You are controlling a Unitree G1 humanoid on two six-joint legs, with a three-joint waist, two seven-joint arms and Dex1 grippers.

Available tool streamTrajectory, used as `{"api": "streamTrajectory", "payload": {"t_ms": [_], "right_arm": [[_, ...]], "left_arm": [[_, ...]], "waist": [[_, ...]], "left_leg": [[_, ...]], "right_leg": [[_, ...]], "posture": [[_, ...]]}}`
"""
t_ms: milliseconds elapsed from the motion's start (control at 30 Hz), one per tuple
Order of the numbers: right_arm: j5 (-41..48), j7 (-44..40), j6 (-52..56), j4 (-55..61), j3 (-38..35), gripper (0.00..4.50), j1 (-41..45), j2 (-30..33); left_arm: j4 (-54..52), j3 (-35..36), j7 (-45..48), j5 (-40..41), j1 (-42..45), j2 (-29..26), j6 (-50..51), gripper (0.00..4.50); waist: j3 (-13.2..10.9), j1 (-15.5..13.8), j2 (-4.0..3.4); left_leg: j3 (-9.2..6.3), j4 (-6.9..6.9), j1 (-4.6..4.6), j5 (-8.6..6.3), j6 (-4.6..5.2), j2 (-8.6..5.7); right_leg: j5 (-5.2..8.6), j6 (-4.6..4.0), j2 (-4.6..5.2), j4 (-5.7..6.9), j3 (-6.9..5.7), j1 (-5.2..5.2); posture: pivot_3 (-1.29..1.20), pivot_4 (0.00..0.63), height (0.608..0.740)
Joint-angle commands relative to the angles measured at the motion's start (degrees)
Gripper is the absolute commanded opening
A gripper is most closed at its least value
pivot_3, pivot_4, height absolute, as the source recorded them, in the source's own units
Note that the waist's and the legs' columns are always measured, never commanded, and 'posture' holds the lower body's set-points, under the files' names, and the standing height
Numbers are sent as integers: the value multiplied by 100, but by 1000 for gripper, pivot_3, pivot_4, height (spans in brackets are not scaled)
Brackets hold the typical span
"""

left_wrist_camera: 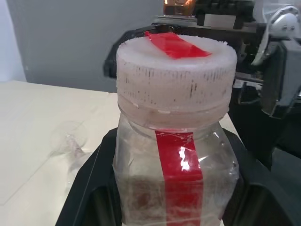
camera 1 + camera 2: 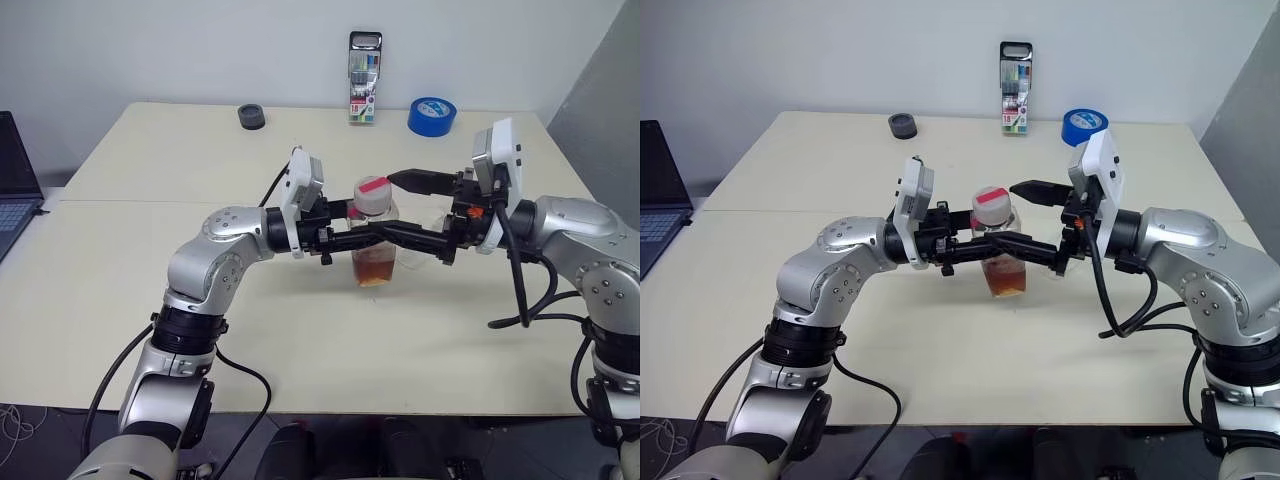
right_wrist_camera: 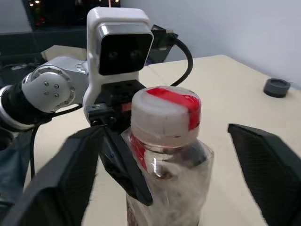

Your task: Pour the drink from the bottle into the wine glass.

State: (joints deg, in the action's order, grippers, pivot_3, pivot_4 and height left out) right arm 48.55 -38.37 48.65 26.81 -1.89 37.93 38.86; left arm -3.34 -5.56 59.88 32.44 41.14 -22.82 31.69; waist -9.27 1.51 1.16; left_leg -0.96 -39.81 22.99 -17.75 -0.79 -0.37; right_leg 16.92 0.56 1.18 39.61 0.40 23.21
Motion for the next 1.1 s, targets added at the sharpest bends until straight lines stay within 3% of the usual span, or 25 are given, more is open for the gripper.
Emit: {"api": "streamTrajectory", "payload": {"t_ms": [33, 133, 300, 633, 900, 1100], "right_arm": [[86, 909, 198, 653, -324, 4488, -192, -255], [-51, 1887, 421, 1094, -227, 4488, -246, -720], [-161, 2815, 794, 1432, -14, 4488, -76, -1172], [-114, 3088, 968, 1498, -26, 4488, 40, -1345], [-95, 2797, 966, 1425, 42, 1898, -4, -1129], [-118, 2683, 868, 1288, 0, 1795, 5, -1121]], "left_arm": [[-99, 175, -65, -3, 78, -16, -180, 2124], [-161, 174, -91, -2, 13, -40, -177, 2124], [-179, 172, -78, -29, -15, -93, -224, 2124], [-125, 142, -3, -81, 26, -122, -250, 2124], [-166, 153, -26, -78, 44, -140, -226, 2124], [-223, 149, -13, -84, 15, -202, -198, 2124]], "waist": [[0, 0, 0], [0, 12, 0], [0, 15, -1], [0, 13, -1], [0, 17, -1], [0, 17, -1]], "left_leg": [[-1, 1, 0, 0, 0, 0], [0, -1, -1, 0, -1, 1], [0, -1, -2, 10, -18, 0], [1, 0, -2, 10, -17, -1], [1, 0, -2, 0, 1, -1], [1, 0, -2, 0, 1, -1]], "right_leg": [[0, 0, 0, 0, -1, 0], [0, 0, 0, 4, 1, 1], [0, 0, 0, 11, 2, 4], [0, 0, -1, 10, 1, 4], [0, 0, -1, 11, 1, 4], [0, 0, -1, 10, 1, 4]], "posture": [[0, 150, 740], [0, 150, 740], [0, 150, 740], [0, 150, 740], [0, 150, 740], [0, 150, 740]]}}
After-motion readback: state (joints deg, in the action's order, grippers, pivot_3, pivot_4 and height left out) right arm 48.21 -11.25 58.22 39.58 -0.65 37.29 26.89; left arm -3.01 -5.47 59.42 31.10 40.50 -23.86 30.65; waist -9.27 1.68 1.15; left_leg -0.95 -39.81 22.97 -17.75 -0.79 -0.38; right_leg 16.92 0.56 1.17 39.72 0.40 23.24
